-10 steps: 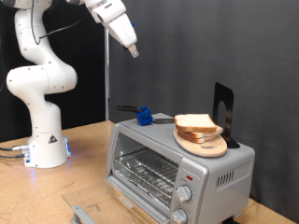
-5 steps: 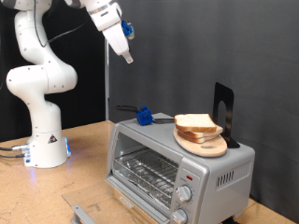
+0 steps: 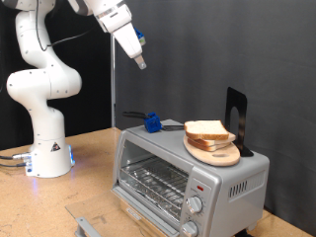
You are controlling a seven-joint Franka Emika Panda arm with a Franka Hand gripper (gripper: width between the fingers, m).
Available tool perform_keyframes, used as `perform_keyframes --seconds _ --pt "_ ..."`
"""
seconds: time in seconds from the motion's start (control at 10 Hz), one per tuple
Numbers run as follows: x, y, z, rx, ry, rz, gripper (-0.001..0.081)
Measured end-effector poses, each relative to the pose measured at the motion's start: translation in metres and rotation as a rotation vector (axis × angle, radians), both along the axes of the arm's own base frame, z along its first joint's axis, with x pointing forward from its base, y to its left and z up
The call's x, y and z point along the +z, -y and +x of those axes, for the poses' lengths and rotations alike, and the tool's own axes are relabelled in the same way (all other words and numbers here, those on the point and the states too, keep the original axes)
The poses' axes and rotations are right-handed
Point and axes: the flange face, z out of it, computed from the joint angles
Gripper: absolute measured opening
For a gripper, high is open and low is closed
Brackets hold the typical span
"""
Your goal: Make a piece of toast with the oven
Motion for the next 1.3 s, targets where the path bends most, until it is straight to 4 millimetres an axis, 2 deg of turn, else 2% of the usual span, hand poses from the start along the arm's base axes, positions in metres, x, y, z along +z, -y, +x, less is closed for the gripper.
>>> perform_keyframes --seconds 0.3,0.6,1.0,1.3 --pt "-0.023 0.001 0.013 -0.013 -0.035 -0.010 0.0682" --pt "-0.044 0.000 0.018 0.015 -0.077 -0.049 0.0682" --pt "-0.065 -0.007 0.009 0.103 -0.038 -0.074 0.0682" --pt "-0.080 -0.013 0.000 0.099 -0.021 -0.077 0.0682"
